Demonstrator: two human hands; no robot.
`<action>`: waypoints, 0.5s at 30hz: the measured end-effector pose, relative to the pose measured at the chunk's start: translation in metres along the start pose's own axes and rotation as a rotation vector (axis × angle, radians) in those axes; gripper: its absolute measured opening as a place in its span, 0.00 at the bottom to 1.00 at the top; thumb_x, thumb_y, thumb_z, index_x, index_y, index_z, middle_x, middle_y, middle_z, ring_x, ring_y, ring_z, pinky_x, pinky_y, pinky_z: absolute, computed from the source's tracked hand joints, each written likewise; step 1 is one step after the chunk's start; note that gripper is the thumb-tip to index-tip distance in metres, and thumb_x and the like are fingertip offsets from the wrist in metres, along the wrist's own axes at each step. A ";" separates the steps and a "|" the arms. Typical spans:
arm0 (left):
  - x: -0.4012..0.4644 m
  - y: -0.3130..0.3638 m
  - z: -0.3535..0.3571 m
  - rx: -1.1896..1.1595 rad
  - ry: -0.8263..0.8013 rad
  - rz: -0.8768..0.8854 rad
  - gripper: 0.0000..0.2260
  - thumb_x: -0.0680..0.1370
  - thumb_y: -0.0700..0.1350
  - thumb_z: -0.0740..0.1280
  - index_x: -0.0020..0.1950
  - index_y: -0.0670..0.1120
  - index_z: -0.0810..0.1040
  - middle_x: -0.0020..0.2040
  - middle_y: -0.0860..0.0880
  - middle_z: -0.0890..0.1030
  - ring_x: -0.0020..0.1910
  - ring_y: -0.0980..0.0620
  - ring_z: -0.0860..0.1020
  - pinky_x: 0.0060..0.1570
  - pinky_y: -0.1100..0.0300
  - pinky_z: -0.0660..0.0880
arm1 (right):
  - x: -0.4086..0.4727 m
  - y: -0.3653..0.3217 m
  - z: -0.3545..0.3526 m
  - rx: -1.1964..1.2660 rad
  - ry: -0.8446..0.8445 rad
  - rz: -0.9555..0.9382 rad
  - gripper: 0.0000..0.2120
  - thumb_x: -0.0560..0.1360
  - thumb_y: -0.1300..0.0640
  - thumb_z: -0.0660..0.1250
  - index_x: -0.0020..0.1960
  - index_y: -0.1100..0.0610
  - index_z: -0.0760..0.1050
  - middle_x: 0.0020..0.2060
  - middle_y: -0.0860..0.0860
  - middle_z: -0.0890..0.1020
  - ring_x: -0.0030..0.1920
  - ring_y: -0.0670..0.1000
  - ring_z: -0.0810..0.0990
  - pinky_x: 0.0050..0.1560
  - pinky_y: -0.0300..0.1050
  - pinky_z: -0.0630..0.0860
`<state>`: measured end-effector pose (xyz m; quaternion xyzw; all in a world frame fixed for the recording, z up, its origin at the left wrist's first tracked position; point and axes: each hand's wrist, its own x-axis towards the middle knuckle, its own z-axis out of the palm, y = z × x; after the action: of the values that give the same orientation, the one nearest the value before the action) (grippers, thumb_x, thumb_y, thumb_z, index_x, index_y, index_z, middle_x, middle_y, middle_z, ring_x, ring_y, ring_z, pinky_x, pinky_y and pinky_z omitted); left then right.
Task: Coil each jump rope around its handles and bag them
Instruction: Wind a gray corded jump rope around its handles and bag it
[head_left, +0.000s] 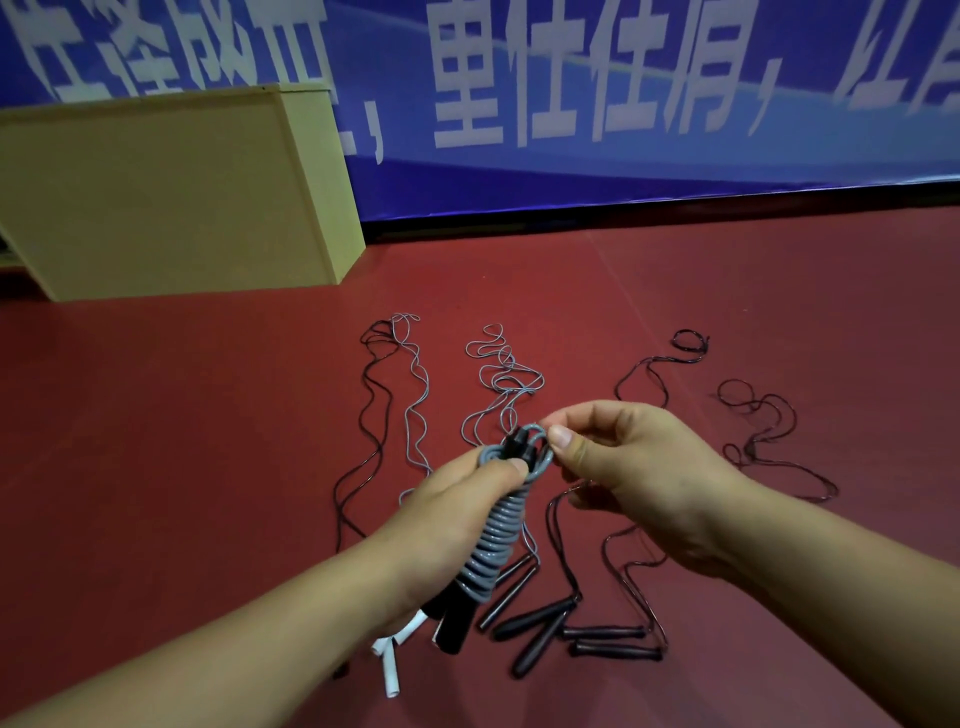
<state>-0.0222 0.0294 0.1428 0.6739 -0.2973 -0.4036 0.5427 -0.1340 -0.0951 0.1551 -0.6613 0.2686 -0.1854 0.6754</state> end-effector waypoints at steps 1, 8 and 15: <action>0.000 -0.001 0.000 -0.004 -0.017 0.016 0.09 0.80 0.48 0.64 0.50 0.44 0.78 0.40 0.46 0.77 0.38 0.51 0.74 0.41 0.57 0.71 | 0.000 0.000 0.000 -0.001 -0.007 0.017 0.07 0.75 0.57 0.69 0.48 0.61 0.81 0.36 0.53 0.78 0.35 0.45 0.74 0.36 0.38 0.78; 0.002 -0.004 -0.001 0.019 -0.012 0.017 0.10 0.81 0.47 0.62 0.55 0.43 0.78 0.42 0.47 0.77 0.42 0.51 0.74 0.42 0.60 0.72 | 0.002 -0.004 0.000 0.084 -0.006 0.063 0.05 0.76 0.63 0.67 0.47 0.65 0.80 0.31 0.54 0.78 0.30 0.46 0.76 0.34 0.37 0.79; 0.008 -0.006 0.000 -0.093 0.045 0.049 0.10 0.80 0.46 0.62 0.52 0.41 0.78 0.39 0.46 0.75 0.36 0.52 0.74 0.35 0.62 0.72 | -0.001 -0.009 -0.002 0.183 -0.031 0.236 0.10 0.73 0.56 0.71 0.42 0.64 0.78 0.31 0.55 0.80 0.27 0.46 0.76 0.28 0.36 0.77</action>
<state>-0.0184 0.0245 0.1357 0.6495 -0.2825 -0.3880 0.5897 -0.1346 -0.0967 0.1639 -0.5636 0.3160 -0.1179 0.7541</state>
